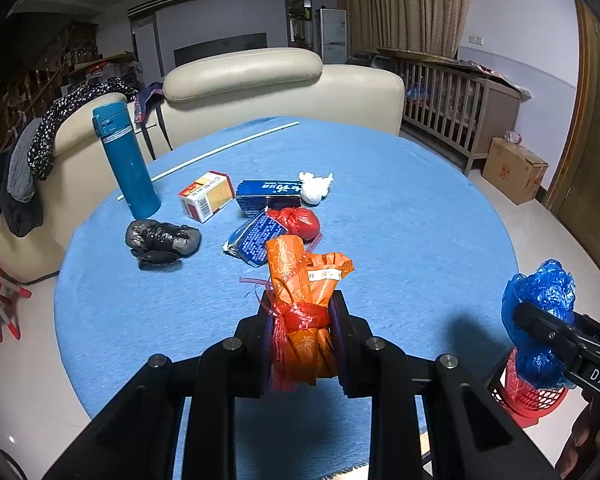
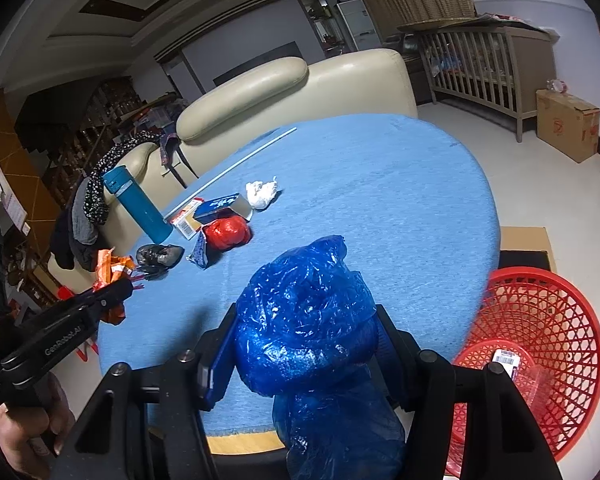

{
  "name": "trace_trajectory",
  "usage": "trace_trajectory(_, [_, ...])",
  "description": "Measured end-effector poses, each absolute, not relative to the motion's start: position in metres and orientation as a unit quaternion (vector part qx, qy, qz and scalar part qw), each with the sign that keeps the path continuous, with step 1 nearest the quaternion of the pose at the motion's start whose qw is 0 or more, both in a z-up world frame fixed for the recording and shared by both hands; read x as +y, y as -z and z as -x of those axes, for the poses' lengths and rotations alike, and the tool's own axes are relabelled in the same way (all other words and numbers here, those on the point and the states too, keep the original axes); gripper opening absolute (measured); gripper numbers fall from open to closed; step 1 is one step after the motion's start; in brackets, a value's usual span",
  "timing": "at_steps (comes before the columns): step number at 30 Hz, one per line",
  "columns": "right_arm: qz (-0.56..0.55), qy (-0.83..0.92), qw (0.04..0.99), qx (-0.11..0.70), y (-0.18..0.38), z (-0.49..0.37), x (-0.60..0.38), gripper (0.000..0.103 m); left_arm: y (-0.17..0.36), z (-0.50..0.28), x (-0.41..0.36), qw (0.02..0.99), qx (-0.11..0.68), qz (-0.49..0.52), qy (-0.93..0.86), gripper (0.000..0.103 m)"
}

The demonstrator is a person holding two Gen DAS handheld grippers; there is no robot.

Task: Collect trash
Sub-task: 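Carry the orange-red bag and blue plastic bag over the red basket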

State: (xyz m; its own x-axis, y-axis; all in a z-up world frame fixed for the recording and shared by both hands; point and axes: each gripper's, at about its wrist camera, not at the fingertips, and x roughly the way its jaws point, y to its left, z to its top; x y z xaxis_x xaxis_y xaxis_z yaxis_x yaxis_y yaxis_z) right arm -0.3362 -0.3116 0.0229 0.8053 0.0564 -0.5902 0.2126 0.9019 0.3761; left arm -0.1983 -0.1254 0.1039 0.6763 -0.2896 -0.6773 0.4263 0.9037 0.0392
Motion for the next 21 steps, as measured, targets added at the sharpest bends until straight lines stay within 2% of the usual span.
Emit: trace_trajectory(21, [-0.238,0.098,0.915,0.311,-0.004,0.369,-0.358,0.065,-0.095,0.222,-0.179,0.892,0.351,-0.14,0.247,0.027])
